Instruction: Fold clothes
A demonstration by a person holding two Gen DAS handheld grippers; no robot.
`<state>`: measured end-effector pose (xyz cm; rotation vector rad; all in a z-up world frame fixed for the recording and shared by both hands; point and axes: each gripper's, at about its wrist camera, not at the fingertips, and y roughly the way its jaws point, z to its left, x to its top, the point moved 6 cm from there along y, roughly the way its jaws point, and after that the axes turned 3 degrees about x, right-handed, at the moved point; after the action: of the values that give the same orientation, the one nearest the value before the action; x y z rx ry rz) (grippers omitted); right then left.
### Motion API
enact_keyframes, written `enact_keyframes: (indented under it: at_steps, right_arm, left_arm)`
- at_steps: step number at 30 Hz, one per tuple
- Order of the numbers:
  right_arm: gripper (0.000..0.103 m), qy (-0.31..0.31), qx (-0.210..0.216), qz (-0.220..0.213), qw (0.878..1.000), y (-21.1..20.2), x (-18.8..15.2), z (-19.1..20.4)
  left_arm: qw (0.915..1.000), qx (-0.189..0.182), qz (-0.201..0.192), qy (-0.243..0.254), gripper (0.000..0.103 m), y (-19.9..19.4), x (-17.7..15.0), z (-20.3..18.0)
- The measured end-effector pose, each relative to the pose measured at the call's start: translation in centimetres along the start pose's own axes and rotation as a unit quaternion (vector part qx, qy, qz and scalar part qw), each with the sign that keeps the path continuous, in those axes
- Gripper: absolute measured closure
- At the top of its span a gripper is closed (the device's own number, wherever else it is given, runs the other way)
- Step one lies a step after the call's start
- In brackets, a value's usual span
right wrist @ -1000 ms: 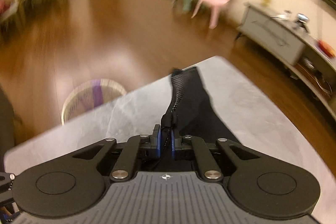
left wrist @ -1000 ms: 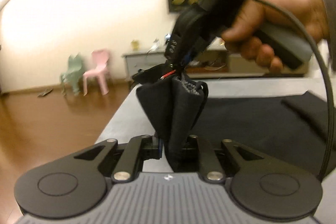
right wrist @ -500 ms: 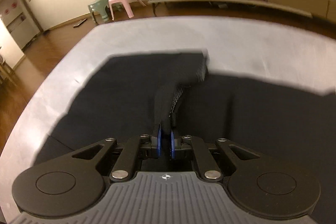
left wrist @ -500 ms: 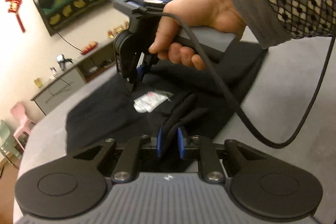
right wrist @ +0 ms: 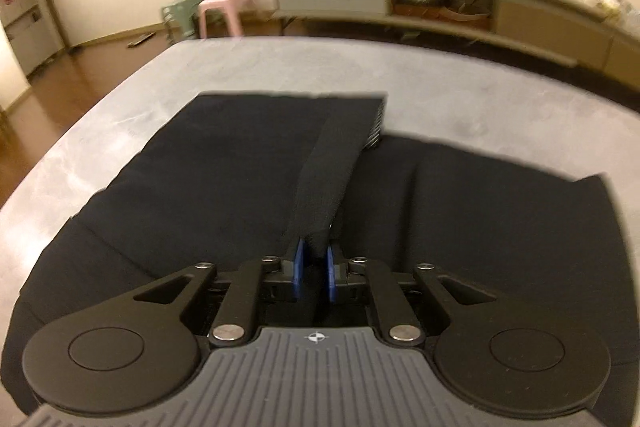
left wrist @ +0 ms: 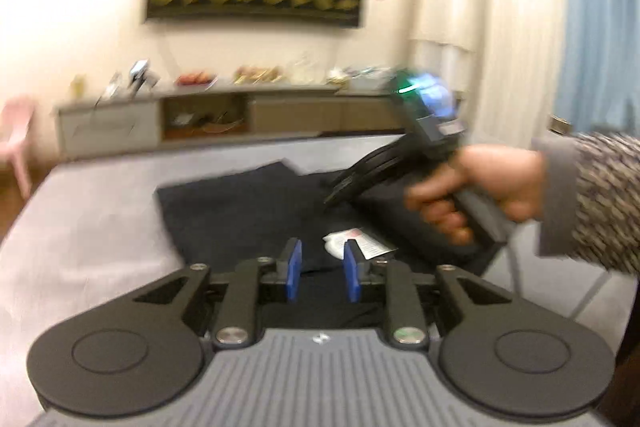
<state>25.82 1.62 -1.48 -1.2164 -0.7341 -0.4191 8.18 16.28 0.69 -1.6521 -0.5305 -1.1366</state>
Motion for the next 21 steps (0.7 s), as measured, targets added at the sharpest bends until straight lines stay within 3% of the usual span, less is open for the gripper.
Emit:
enact_keyframes:
  at_steps: [3, 9, 12, 21]
  right_arm:
    - [0.084, -0.013, -0.024, -0.053, 0.998, -3.1, 0.1, 1.3]
    - [0.084, -0.091, 0.026, -0.009, 0.995, -4.9, -6.8, 6.0]
    - [0.084, -0.119, 0.02, -0.008, 0.993, -6.6, -9.5, 7.0]
    - [0.085, -0.147, 0.006, 0.004, 0.989, -8.7, -12.0, 6.6]
  left_arm:
    - [0.9986, 0.036, 0.039, 0.001, 0.08, 1.7, -0.7, 0.7]
    - [0.9924, 0.068, 0.1, 0.022, 0.08, 3.2, -2.5, 0.8]
    - [0.9901, 0.077, 0.113, 0.03, 0.08, 3.5, -3.5, 0.8]
    - [0.9874, 0.076, 0.132, -0.043, 0.08, 3.2, -3.5, 2.0]
